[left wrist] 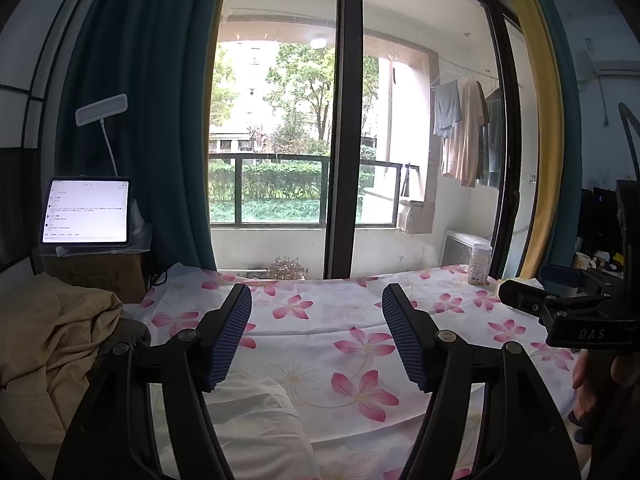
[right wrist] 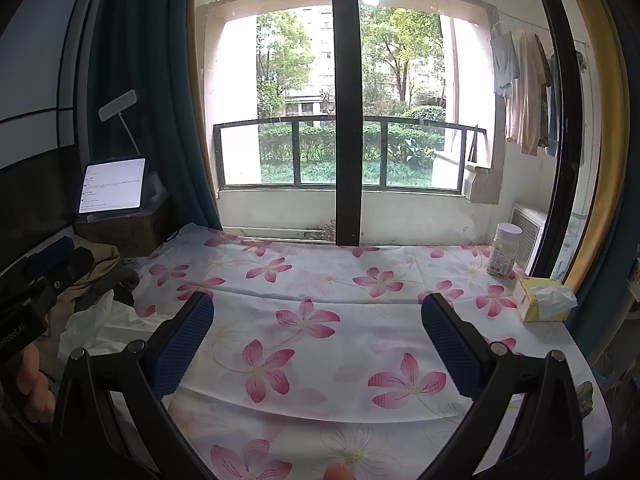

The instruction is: Fold large clothes

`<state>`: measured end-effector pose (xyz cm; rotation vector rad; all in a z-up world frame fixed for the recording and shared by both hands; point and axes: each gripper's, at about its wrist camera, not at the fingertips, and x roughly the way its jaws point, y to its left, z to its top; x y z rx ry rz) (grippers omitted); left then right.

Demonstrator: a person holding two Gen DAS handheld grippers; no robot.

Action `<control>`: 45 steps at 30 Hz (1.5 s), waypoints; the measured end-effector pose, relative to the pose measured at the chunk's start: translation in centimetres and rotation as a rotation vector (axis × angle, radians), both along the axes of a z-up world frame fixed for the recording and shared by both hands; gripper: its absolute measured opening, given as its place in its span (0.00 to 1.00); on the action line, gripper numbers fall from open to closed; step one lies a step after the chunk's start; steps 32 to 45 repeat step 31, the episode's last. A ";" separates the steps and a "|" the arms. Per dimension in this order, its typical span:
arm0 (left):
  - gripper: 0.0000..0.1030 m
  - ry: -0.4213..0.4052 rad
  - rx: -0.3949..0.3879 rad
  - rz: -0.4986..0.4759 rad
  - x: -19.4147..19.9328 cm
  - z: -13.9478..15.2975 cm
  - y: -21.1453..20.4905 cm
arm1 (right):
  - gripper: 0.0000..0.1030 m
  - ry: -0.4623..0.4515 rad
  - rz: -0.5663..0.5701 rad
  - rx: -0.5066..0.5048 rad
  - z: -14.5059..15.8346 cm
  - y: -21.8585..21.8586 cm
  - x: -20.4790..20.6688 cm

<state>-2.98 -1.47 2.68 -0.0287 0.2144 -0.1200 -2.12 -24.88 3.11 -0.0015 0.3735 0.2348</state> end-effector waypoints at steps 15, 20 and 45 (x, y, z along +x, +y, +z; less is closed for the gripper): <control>0.69 0.003 0.005 -0.005 0.2 -0.1 -0.3 | 0.99 0.003 -0.016 0.011 -0.2 -0.4 -0.1; 0.69 0.007 0.006 -0.010 0.5 -0.2 -0.5 | 0.99 0.003 -0.016 0.010 -0.2 -0.5 -0.1; 0.69 0.014 0.010 -0.014 0.7 -0.4 -0.7 | 0.99 0.014 -0.018 0.016 -0.6 -0.7 0.3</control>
